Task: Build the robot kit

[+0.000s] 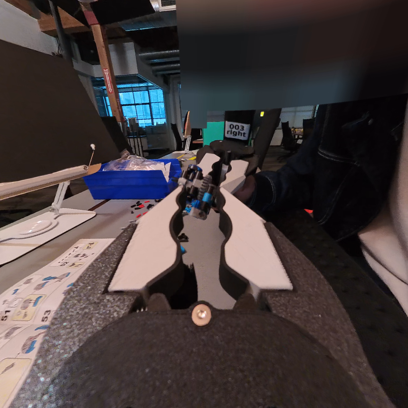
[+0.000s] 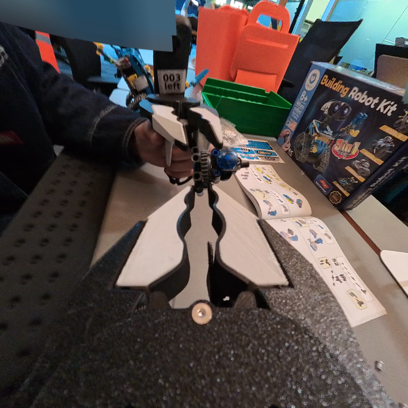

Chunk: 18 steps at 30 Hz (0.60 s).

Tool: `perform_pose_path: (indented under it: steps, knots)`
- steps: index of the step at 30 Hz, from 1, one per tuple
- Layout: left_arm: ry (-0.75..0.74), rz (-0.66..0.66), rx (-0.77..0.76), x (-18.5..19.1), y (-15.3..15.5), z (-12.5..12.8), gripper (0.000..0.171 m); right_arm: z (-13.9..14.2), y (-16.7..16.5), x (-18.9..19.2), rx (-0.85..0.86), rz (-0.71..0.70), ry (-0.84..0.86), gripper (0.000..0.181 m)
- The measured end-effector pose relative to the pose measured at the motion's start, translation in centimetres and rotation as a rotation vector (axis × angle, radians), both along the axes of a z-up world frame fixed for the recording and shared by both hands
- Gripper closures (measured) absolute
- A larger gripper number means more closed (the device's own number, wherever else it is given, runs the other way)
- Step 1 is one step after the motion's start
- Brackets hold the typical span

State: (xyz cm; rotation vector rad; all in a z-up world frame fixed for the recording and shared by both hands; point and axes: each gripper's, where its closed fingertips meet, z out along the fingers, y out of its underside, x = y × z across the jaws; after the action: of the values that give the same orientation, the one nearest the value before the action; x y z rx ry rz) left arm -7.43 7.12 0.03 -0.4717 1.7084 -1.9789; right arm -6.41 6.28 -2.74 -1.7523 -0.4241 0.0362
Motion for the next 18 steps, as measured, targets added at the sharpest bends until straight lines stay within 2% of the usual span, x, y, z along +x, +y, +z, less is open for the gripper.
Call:
perform_pose_path:
  steps: [6,11,18]
  knots:
    - [-0.065,0.063,0.195,0.0,-0.8,-1.6,0.147,-1.0,0.2,0.2,-0.039,-0.025,-0.066,0.170]
    - [-0.112,0.153,0.345,0.7,-0.4,-2.8,0.157,-1.6,0.3,0.5,-0.066,-0.042,-0.088,0.170]
    - [-0.126,0.212,0.411,1.2,-0.1,-3.3,0.158,-2.2,0.4,1.1,-0.098,-0.068,-0.086,0.170]
